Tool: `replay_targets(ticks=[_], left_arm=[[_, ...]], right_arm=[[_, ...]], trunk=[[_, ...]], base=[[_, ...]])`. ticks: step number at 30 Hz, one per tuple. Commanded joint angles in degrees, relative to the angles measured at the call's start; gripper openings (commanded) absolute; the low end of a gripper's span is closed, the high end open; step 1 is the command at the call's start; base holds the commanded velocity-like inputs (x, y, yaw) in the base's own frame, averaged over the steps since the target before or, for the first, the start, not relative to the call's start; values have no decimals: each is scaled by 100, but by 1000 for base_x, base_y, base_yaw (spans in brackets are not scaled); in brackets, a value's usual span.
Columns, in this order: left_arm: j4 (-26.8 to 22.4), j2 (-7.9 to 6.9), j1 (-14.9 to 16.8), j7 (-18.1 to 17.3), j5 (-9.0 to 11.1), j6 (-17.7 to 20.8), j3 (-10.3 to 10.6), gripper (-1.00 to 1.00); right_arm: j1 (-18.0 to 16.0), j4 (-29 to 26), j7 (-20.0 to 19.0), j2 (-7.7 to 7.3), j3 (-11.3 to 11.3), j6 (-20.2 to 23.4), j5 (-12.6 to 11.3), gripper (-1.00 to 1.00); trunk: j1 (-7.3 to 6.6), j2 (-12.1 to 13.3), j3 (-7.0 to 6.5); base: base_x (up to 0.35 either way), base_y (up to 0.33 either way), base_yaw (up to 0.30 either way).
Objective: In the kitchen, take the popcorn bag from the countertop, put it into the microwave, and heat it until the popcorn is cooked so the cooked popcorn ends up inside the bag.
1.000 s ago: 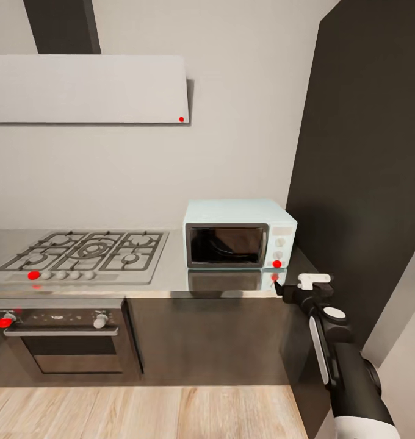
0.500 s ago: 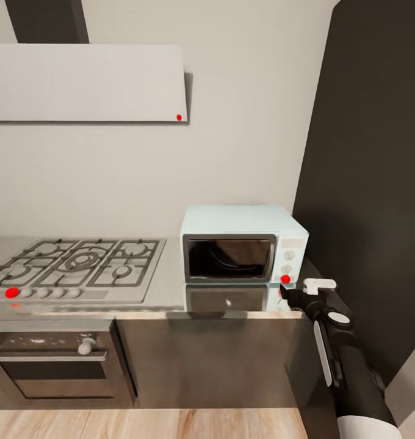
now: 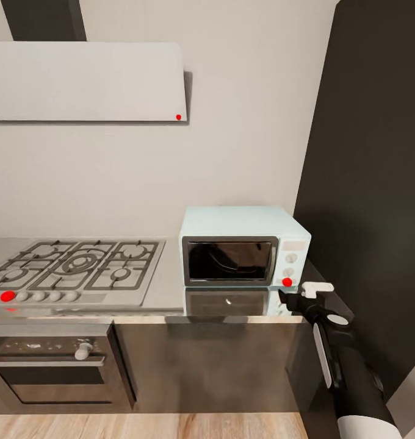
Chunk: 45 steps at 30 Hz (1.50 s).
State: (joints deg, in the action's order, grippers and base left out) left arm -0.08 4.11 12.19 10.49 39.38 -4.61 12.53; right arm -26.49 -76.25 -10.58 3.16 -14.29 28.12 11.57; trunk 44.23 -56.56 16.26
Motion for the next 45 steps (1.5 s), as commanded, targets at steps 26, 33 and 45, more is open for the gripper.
replay_targets(ticks=[26,33,45], left_arm=[[-1,2,3,20,44,-14,48,100],[-1,2,3,21,52,-14,48,100],[-1,2,3,19,52,-14,48,100]], right_arm=[[-5,313,-426,-252,-127,14,48,100],[-5,313,-428,-254,-148,-16,61,100],[-5,564,-419,-361,-290,-154,44,-100]], trunk=[[0,-5,7],[0,-5,7],[0,-5,7]], base=[[56,0,0],[1,0,0],[0,0,0]])
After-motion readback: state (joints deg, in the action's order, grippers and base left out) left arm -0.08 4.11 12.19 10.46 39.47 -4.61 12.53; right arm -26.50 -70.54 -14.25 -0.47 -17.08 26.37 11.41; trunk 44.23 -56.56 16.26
